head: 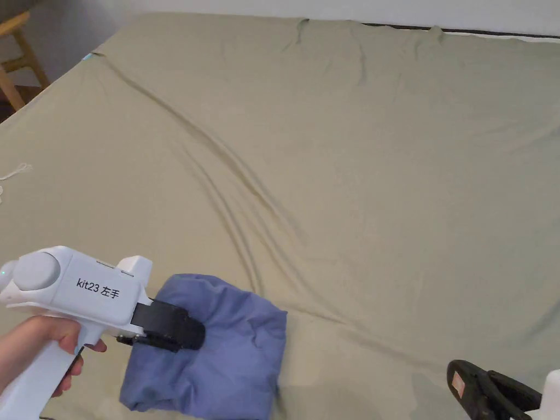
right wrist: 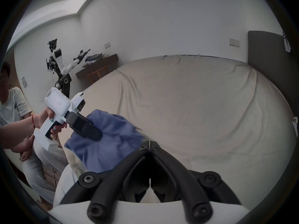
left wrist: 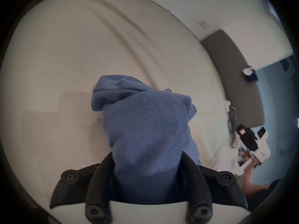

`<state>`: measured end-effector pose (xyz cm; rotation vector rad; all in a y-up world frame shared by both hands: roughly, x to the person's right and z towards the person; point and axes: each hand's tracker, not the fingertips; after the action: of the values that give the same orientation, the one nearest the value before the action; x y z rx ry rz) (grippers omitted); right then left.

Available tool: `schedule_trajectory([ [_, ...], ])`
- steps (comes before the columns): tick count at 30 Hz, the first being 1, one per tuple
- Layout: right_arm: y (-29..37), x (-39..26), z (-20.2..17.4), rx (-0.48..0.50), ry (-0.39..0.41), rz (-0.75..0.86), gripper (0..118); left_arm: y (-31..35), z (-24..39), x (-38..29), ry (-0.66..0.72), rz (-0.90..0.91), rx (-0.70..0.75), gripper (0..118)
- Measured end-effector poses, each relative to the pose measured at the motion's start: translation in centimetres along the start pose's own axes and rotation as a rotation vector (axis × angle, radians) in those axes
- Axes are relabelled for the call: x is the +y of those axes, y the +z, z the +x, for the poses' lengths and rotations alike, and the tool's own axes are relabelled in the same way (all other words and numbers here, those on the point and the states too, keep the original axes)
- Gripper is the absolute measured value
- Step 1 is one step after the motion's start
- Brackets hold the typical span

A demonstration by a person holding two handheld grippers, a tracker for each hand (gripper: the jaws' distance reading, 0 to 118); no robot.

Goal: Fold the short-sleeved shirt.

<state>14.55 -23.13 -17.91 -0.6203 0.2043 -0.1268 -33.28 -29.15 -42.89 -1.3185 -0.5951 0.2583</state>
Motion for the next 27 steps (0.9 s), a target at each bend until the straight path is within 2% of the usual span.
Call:
schedule_trajectory([
  [3, 0.8, -0.1, 0.0, -0.027, -0.001, -0.001, 0, 2.5, -2.6, 0.2, 0.007, -0.021, 0.151, 33],
  [11, 0.8, 0.4, -0.4, -0.07, 0.015, -0.007, 0, 7.0, -7.3, 1.9, 0.048, -0.047, 0.36, 33],
  [13, 0.5, 0.7, -0.6, -0.073, 0.019, -0.007, 0, 7.8, -8.3, 2.0, 0.068, -0.039, 0.379, 33],
  [14, 0.4, 0.9, -0.7, -0.072, 0.024, -0.007, 0, 8.1, -8.6, 1.7, 0.102, -0.08, 0.333, 33],
  [17, 0.2, 1.0, -0.9, -0.07, 0.034, -0.004, 0, 9.0, -10.6, 2.0, 0.169, -0.072, 0.387, 33],
  [18, 0.2, 1.1, -1.0, -0.068, 0.036, -0.004, 0, 9.4, -11.2, 2.0, 0.154, -0.013, 0.455, 33],
  [20, 0.1, 1.1, -1.0, -0.064, 0.039, -0.002, 0, 9.4, -11.7, 1.5, 0.197, 0.018, 0.41, 33],
  [24, 0.4, 1.1, -1.1, -0.055, 0.039, 0.005, 0, 9.5, -11.1, 0.4, 0.163, 0.07, 0.446, 33],
  [25, 0.6, 1.1, -1.1, -0.052, 0.041, 0.006, 0, 9.6, -11.0, 0.2, 0.159, 0.079, 0.458, 34],
  [26, 0.8, 1.1, -1.1, -0.051, 0.043, 0.01, 0, 9.7, -10.7, -0.2, 0.138, 0.089, 0.46, 46],
  [27, 1.1, 1.1, -1.1, -0.051, 0.043, 0.016, 0, 9.7, -10.3, -0.4, 0.103, 0.108, 0.477, 66],
])
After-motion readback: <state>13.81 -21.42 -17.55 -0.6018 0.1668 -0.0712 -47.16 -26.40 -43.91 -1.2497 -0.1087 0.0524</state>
